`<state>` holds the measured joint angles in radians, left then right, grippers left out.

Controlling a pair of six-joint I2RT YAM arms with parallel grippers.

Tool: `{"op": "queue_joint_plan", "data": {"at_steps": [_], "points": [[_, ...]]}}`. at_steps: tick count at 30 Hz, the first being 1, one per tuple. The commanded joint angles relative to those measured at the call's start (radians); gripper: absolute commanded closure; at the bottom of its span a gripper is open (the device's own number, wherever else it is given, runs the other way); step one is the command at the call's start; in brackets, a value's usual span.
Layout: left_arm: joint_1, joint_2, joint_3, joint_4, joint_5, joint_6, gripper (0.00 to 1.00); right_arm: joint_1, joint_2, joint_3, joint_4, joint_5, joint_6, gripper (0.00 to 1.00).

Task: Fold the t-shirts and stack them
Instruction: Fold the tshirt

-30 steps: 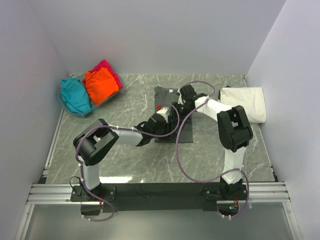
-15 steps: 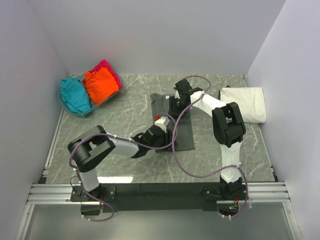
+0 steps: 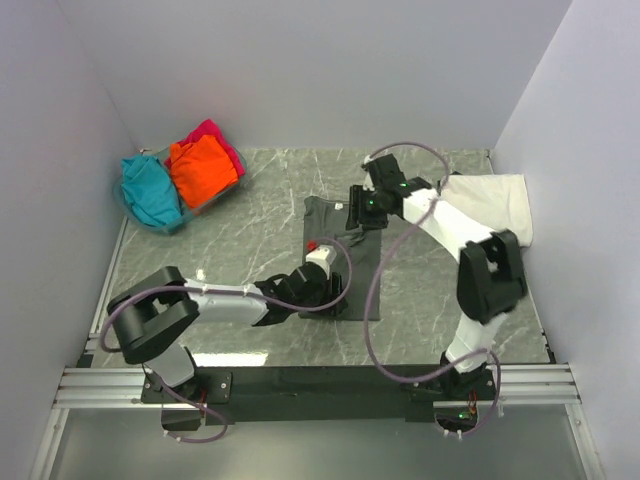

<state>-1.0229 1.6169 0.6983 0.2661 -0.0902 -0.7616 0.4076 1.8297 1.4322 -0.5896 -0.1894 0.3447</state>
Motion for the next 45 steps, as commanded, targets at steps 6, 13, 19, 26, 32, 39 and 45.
{"op": "queue_joint_plan", "data": {"at_steps": [6, 13, 19, 26, 32, 39, 45], "points": [[-0.023, -0.227, 0.053, -0.209, -0.124, -0.007, 0.37, 0.007, -0.34, -0.326, 0.071, 0.001, 0.029, 0.41], [-0.022, -0.345, -0.026, -0.33, -0.201, -0.088, 0.3, 0.065, -0.501, -0.591, 0.129, 0.007, 0.118, 0.41], [-0.014, -0.402, -0.121, -0.343, -0.191, -0.151, 0.26, 0.092, -0.625, -0.739, 0.134, 0.007, 0.195, 0.41], [0.004, -0.44, -0.204, -0.301, -0.168, -0.191, 0.25, 0.12, -0.672, -0.825, 0.168, -0.013, 0.246, 0.41], [0.026, -0.43, -0.23, -0.274, -0.148, -0.189, 0.25, 0.132, -0.662, -0.871, 0.2, -0.013, 0.27, 0.41], [0.063, -0.397, -0.25, -0.189, -0.103, -0.183, 0.28, 0.146, -0.643, -0.878, 0.215, -0.001, 0.283, 0.41], [0.072, -0.324, -0.226, -0.182, -0.074, -0.173, 0.34, 0.177, -0.61, -0.878, 0.229, 0.011, 0.304, 0.41]]}}
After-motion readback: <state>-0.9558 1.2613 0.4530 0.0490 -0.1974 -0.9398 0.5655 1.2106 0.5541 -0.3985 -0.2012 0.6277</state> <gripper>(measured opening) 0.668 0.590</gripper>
